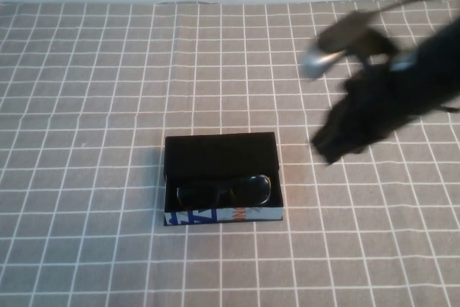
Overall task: Take glasses out of glasses case
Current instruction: Pick up the glasses from the glasses case
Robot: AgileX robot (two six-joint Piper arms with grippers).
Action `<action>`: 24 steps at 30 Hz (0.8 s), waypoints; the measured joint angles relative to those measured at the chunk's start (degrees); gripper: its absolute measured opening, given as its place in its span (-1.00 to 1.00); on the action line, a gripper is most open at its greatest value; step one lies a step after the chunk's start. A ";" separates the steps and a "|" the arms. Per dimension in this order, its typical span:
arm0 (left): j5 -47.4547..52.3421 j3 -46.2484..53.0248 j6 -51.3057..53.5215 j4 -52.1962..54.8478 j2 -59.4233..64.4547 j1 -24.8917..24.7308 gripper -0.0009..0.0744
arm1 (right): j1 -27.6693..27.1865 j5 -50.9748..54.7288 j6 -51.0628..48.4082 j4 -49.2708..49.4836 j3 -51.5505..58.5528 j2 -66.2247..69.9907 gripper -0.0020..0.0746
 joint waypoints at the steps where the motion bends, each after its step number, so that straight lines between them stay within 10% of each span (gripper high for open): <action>1: 0.00 0.00 0.00 0.00 0.00 0.00 -0.99 | 1.74 0.63 -1.83 -0.59 -2.05 2.17 -0.99; 9: 0.00 0.00 0.00 0.00 0.00 0.00 -0.99 | 9.80 9.93 -16.25 -3.23 -16.88 16.99 -0.93; 18: 0.00 0.00 0.00 0.00 0.00 0.00 -0.99 | 12.38 13.57 -27.89 -4.00 -28.46 29.95 -0.17; 24: 0.00 0.00 0.00 0.00 0.00 0.00 -0.99 | 12.42 13.42 -30.98 -4.99 -32.07 34.65 -0.06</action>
